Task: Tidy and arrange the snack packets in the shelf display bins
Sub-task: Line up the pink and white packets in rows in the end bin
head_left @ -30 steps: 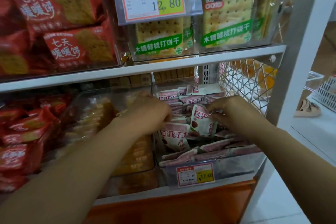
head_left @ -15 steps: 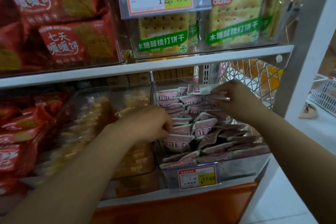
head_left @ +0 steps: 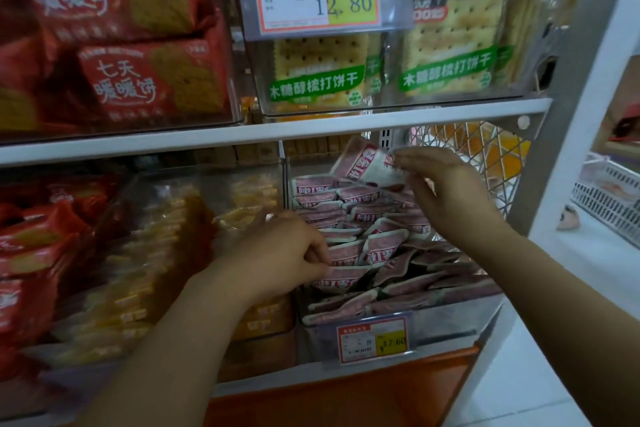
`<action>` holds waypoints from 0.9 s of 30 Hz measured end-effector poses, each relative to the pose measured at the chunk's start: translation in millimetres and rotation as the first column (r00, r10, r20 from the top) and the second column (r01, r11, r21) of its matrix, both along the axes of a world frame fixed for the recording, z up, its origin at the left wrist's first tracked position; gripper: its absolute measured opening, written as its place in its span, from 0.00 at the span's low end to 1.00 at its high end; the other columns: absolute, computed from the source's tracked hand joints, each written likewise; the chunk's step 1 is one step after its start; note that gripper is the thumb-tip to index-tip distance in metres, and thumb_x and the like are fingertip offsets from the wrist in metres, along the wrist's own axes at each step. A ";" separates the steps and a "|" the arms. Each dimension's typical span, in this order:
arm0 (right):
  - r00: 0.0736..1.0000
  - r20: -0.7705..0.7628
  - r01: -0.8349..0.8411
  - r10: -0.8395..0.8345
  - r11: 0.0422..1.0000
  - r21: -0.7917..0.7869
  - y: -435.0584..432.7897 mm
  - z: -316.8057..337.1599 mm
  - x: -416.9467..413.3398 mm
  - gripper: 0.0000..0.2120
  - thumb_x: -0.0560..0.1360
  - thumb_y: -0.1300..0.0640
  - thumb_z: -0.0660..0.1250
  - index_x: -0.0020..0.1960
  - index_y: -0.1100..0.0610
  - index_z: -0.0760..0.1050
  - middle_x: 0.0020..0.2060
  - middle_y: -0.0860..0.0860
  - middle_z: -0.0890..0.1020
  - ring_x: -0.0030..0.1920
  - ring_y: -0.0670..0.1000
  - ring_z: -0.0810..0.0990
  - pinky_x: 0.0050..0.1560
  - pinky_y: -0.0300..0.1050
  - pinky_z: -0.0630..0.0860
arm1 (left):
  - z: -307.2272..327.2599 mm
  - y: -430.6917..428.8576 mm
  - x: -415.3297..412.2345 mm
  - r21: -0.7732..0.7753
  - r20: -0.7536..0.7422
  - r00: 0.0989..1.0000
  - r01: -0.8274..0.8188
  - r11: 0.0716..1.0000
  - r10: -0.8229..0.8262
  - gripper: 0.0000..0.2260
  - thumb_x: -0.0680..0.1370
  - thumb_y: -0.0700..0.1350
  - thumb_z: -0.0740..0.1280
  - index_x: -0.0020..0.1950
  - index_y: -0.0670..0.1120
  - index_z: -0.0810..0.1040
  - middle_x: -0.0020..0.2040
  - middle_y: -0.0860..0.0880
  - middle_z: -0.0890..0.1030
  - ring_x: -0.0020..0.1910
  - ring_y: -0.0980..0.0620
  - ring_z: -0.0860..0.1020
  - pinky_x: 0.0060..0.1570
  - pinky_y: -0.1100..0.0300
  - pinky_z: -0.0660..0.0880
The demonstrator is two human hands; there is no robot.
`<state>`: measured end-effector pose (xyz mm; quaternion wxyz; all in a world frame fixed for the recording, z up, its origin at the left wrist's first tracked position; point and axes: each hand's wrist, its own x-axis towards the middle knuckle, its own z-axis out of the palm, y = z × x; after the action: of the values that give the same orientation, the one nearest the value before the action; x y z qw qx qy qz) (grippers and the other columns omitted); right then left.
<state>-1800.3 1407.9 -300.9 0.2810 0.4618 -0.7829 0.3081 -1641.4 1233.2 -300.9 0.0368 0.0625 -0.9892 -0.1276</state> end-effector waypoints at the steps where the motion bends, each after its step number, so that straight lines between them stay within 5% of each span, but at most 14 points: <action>1: 0.997 0.071 -0.021 0.027 0.995 -0.093 6.6 2.1 12.4 0.13 0.71 0.71 0.65 0.54 0.63 0.81 0.51 0.52 0.81 0.52 0.51 0.79 0.57 0.38 0.72 | 1.0 2.6 1.3 0.049 -0.027 1.000 -0.015 0.999 0.016 0.05 0.73 0.54 0.70 0.47 0.56 0.81 0.39 0.62 0.77 0.45 0.65 0.73 0.54 0.61 0.69; 4: 0.949 0.307 0.006 0.076 0.967 -0.255 21.4 1.4 43.1 0.12 0.71 0.70 0.67 0.48 0.58 0.83 0.46 0.45 0.81 0.44 0.38 0.79 0.49 0.28 0.74 | 6.4 12.6 1.6 0.187 -0.169 0.979 -0.081 0.979 0.114 0.11 0.73 0.55 0.70 0.54 0.57 0.78 0.45 0.61 0.78 0.46 0.64 0.75 0.50 0.62 0.74; 7: 0.818 0.546 0.061 0.183 0.915 -0.398 29.2 -1.6 55.7 0.13 0.73 0.68 0.67 0.40 0.51 0.81 0.39 0.41 0.84 0.38 0.37 0.81 0.36 0.30 0.77 | 10.2 28.5 -0.3 0.458 -0.226 0.960 -0.047 0.888 0.167 0.14 0.71 0.54 0.72 0.55 0.59 0.76 0.48 0.62 0.80 0.48 0.64 0.78 0.51 0.59 0.76; 11: 0.672 0.660 0.068 0.336 0.859 -0.507 30.2 -4.2 58.0 0.11 0.72 0.69 0.68 0.37 0.55 0.77 0.29 0.44 0.82 0.31 0.38 0.79 0.33 0.31 0.76 | 8.0 54.7 -7.5 0.653 -0.321 0.923 0.054 0.755 0.212 0.13 0.74 0.46 0.70 0.53 0.62 0.73 0.47 0.66 0.80 0.47 0.71 0.77 0.47 0.68 0.74; 17: 0.686 0.624 -0.119 0.375 0.903 -0.413 40.3 -4.2 48.3 0.24 0.69 0.69 0.71 0.53 0.44 0.70 0.39 0.42 0.82 0.41 0.44 0.82 0.42 0.36 0.78 | 3.1 55.9 -19.4 0.426 -0.351 0.924 0.014 0.905 0.151 0.15 0.74 0.49 0.70 0.61 0.54 0.76 0.51 0.58 0.82 0.48 0.62 0.79 0.49 0.58 0.78; 23: 0.842 0.511 -0.155 0.173 0.985 -0.078 47.9 -2.4 45.8 0.15 0.69 0.62 0.73 0.41 0.43 0.72 0.35 0.49 0.80 0.37 0.51 0.80 0.43 0.53 0.77 | -2.1 56.2 -19.6 0.248 -0.291 0.956 0.048 0.968 0.027 0.07 0.74 0.52 0.70 0.50 0.57 0.76 0.40 0.57 0.80 0.39 0.61 0.77 0.42 0.59 0.76; 27: 0.878 0.451 -0.172 0.162 0.985 -0.018 48.4 4.3 49.0 0.16 0.70 0.62 0.73 0.38 0.44 0.70 0.35 0.48 0.80 0.35 0.47 0.80 0.41 0.48 0.77 | -1.7 52.8 -14.2 0.284 -0.292 0.956 0.073 0.956 0.014 0.10 0.74 0.53 0.70 0.55 0.56 0.79 0.43 0.62 0.79 0.44 0.64 0.77 0.46 0.64 0.75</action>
<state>-1751.3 1456.4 -296.6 0.0591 0.4469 -0.7873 0.4206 -1655.6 1286.0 -302.6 0.1703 0.0329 -0.9442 -0.2802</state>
